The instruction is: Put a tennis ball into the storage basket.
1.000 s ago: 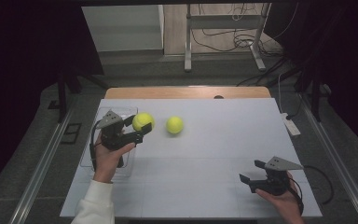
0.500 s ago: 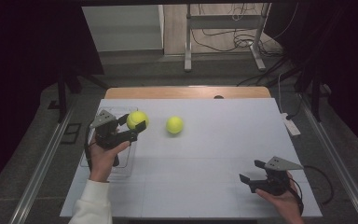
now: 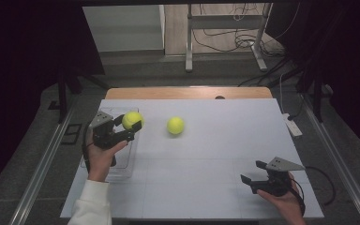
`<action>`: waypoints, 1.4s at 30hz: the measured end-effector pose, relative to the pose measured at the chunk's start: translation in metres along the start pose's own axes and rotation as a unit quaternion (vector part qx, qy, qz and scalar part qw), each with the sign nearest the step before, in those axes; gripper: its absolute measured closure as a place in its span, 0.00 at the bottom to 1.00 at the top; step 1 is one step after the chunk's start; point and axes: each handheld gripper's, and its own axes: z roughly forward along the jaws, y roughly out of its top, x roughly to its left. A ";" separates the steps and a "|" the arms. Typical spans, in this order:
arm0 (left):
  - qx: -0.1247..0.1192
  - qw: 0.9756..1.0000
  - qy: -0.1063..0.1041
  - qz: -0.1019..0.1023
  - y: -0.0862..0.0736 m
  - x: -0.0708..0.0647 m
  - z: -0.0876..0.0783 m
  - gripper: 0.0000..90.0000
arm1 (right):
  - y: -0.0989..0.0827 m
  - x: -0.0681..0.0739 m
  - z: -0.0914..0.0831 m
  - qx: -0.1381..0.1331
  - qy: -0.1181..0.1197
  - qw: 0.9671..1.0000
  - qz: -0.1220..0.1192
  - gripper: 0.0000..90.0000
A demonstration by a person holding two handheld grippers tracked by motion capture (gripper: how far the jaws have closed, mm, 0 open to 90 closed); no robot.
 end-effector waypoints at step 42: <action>0.018 0.998 0.056 -0.032 0.014 0.034 0.007 0.29 | 0.001 0.001 0.000 -0.003 0.004 1.000 0.000 0.16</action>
